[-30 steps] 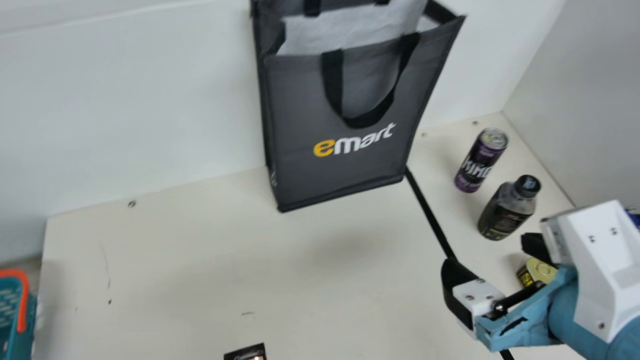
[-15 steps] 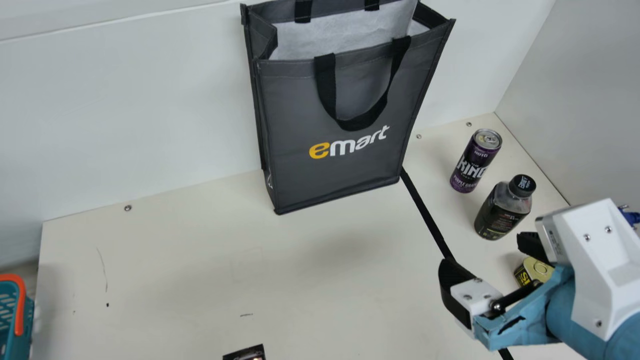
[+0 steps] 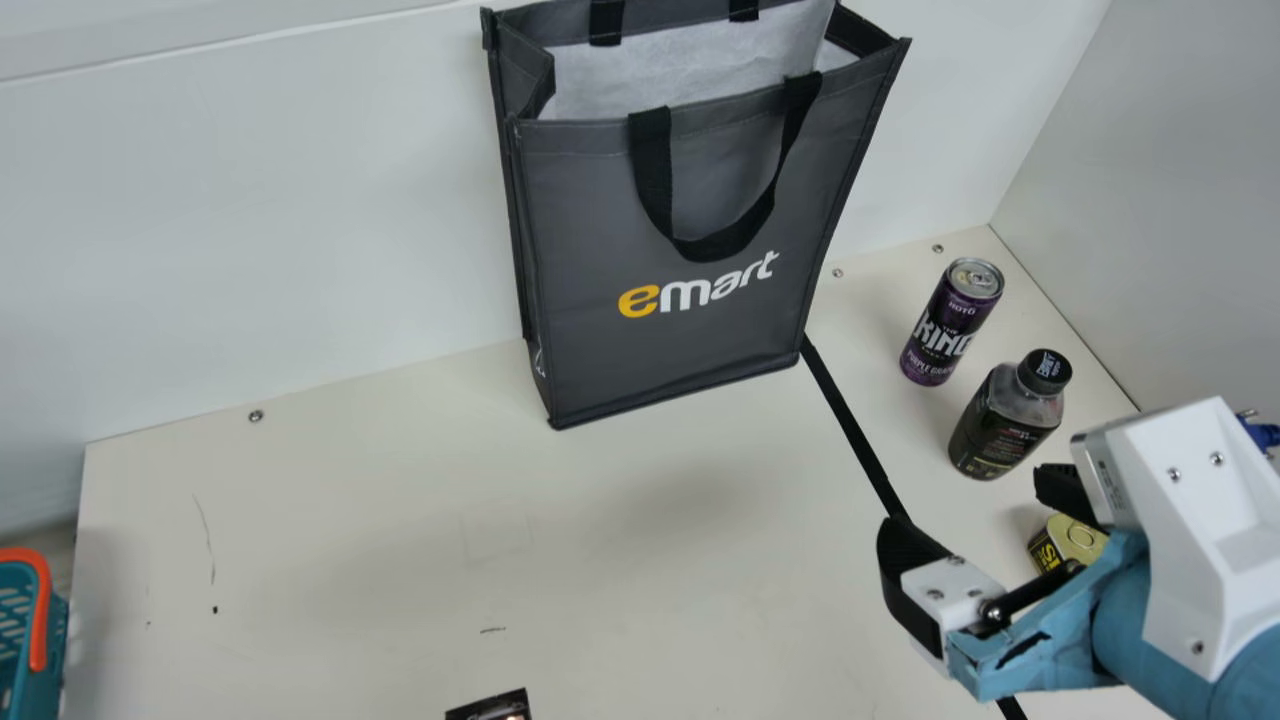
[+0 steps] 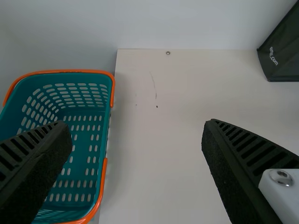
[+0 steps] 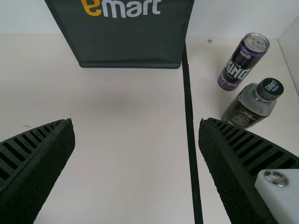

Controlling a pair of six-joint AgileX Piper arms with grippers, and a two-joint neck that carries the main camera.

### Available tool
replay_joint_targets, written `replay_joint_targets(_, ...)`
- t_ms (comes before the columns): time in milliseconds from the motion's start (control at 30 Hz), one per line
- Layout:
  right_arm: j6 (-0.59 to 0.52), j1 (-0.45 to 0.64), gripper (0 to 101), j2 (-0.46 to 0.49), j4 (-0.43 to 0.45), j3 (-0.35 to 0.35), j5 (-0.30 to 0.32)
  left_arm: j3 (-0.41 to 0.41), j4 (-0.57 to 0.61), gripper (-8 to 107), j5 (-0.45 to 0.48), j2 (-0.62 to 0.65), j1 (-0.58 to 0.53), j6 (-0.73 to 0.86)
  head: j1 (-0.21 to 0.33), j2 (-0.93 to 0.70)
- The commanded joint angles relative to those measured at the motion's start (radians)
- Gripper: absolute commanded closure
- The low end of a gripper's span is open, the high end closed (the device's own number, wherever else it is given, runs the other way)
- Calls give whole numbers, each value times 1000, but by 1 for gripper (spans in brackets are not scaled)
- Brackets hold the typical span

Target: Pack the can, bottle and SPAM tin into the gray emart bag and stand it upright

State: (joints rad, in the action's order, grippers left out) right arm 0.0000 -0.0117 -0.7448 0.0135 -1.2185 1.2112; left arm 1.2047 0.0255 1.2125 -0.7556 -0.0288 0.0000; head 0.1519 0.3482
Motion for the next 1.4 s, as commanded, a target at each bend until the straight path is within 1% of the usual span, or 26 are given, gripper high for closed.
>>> replay_joint_targets(0, -2, -1, 6, -2, 2, -2, -2, 0, 0, 9, 0, 0, 0, 0, 23, 1)
replay_joint_targets(267, -21, -14, 6, -33, 21, -28, -8, 0, 0, 9, 0, 0, 0, 0, 23, 1)
replay_joint_targets(700, -91, -15, 6, -114, 23, -107, 5, 0, 0, 9, 0, 0, 0, 0, 23, 1)
replay_joint_targets(967, -159, 7, 6, -173, -3, -171, 9, 0, 0, 9, 0, 0, 0, 0, 23, 1)
replay_joint_targets(1367, -289, 77, 6, -271, -68, -283, 9, 0, 0, 9, 0, 0, 0, 0, 23, 1)
